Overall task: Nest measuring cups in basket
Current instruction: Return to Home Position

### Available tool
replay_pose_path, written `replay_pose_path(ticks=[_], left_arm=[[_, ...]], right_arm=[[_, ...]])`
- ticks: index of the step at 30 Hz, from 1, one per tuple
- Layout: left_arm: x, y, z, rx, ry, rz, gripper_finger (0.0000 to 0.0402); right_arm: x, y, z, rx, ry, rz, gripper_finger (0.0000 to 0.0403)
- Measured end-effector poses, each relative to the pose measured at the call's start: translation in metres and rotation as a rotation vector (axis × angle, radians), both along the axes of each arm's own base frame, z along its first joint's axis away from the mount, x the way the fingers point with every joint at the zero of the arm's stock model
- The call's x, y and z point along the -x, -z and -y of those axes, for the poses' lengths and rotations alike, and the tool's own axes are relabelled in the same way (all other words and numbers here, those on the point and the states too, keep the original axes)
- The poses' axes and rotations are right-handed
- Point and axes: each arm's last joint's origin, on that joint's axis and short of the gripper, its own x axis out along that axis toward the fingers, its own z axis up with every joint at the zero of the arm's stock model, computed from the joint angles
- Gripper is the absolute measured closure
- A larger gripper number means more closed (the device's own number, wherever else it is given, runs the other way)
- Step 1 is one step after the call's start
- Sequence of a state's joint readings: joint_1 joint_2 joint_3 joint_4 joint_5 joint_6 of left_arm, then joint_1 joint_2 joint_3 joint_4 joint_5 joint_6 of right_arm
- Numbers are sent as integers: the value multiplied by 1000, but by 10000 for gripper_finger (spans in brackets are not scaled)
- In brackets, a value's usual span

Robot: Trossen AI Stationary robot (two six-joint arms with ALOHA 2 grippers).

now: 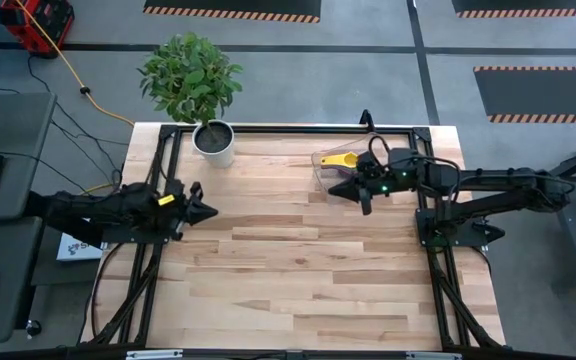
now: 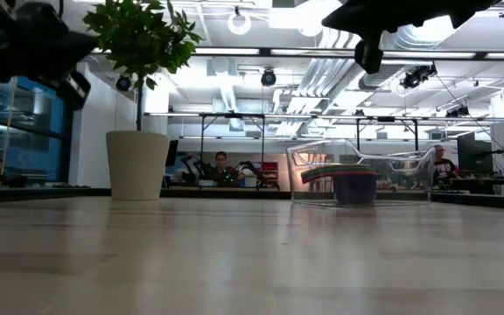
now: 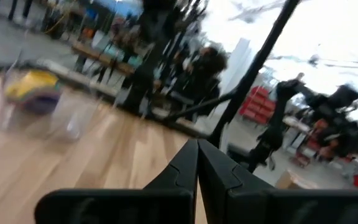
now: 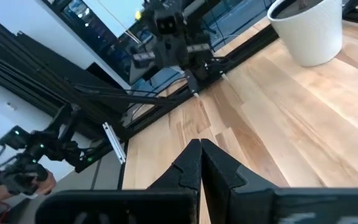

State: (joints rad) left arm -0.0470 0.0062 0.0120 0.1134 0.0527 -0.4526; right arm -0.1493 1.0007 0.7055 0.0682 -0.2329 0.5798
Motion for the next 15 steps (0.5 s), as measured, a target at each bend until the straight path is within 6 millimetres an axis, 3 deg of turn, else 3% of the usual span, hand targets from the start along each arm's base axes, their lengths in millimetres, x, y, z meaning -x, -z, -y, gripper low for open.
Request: replay_pose_path(ticks=[7, 15], left_arm=[[0, -2, -1, 25, -17, 25, 401], [0, -1, -1, 90, -29, 4, 401]], right_arm=[[11, -5, -2, 30, -15, 3, 403], [45, -19, -7, 148, -40, 18, 403]])
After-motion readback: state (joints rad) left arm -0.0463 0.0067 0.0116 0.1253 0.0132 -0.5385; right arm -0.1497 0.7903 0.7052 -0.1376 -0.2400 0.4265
